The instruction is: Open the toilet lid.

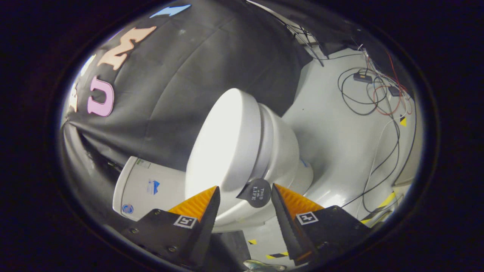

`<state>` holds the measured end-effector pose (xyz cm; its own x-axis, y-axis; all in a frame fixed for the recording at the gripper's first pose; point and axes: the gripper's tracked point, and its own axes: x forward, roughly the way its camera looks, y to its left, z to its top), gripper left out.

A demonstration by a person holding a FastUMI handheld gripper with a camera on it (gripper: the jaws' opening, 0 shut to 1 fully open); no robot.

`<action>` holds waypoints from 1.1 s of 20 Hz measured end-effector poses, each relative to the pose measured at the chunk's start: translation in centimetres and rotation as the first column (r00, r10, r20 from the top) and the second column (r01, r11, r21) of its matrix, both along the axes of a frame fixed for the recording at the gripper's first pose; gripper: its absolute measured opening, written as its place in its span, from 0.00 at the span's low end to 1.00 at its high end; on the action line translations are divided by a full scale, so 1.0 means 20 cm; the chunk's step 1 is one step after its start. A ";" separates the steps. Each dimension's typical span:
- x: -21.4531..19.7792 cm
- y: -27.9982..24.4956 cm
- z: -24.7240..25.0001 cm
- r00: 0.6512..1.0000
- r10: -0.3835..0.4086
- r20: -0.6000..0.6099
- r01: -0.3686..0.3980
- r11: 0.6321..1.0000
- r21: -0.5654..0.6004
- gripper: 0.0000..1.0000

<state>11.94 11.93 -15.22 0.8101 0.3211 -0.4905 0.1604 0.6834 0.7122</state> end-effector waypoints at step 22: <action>0.02 -0.06 0.00 0.996 -0.016 0.084 0.011 0.999 0.052 0.01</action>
<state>12.37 10.75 -15.29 0.8522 0.3327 -0.4037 0.1075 0.6438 0.7576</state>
